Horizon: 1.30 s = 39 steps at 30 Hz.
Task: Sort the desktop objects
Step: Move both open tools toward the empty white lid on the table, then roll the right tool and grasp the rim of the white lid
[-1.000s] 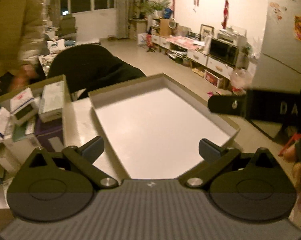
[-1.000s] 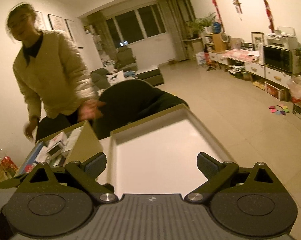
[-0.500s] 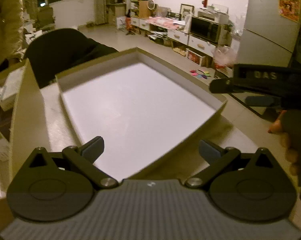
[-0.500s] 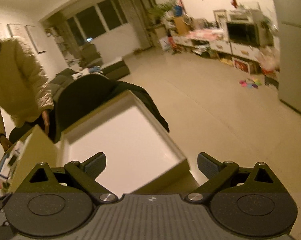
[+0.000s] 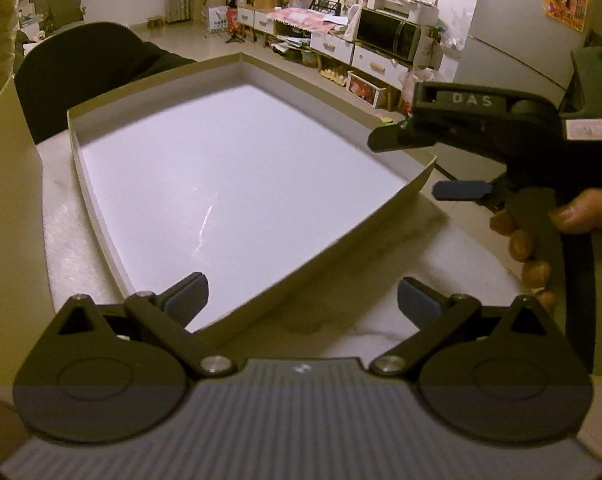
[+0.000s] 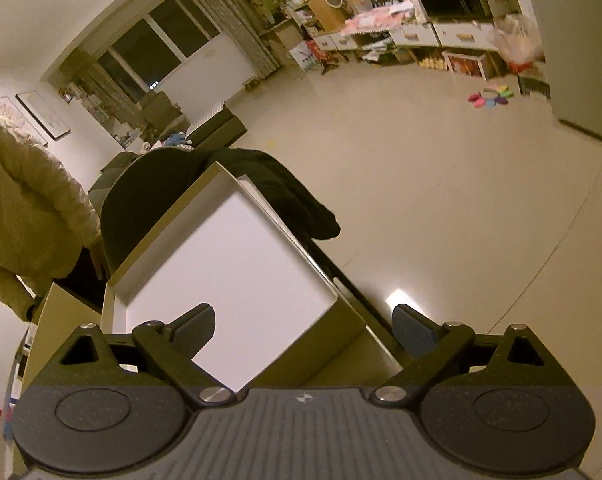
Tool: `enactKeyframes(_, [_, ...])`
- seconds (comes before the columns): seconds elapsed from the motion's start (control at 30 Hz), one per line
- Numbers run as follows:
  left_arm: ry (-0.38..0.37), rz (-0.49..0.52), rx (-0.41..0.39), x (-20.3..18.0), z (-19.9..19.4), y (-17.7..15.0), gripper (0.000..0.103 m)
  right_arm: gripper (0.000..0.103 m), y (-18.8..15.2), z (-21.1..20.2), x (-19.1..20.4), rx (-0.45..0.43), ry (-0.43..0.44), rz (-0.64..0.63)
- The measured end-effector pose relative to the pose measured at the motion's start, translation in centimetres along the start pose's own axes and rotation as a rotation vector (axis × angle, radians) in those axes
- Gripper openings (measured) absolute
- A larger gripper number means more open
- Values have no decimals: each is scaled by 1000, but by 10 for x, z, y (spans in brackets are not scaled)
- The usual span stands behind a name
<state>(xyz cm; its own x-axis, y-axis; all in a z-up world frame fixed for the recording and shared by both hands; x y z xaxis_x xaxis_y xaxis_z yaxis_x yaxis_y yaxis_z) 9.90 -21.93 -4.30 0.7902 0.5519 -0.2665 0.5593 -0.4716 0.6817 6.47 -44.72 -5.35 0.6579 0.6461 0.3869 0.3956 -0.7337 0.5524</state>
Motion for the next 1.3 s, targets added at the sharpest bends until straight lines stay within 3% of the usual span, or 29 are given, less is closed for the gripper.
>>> enactKeyframes(0.4, [6,-7,16,-2,5,-2,103,85,3,22,-13,58,33,71])
enactKeyframes(0.63, [8,-9,17,-4,3,-1,103,54,6,25,-29,55,32,147])
enactKeyframes(0.73, [-1,-22,13,-4,3,-1,103,52,4,25,-36,47,60,184])
enactKeyframes(0.87, [5,-24,9,-7,3,-2,103,40,5,21,-41,18,81,205])
enactKeyframes(1.1, [-29,-35,16,-16,3,-4,103,38,6,12,-52,11,86,216])
enactKeyframes(1.2, [-41,-30,13,-22,2,-5,103,28,6,4,-60,-1,91,225])
enactKeyframes(1.3, [-57,-32,10,-26,3,-5,103,27,7,-5,-68,-7,79,219])
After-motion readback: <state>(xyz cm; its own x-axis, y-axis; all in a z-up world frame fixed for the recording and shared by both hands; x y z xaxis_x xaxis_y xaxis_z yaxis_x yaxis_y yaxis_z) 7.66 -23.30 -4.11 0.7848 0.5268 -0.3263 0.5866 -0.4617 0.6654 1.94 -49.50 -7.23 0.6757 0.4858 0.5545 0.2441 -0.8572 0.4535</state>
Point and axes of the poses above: each gripper's, at about its wrist camera, not at the fingertips, and z roughly the way its jaws point, x to its left, y to its top, the point moved 2 cm from there along z, roughly the way its jaws point, and after that the axes turned 13 degrees about -y, right-handed, at the moved point
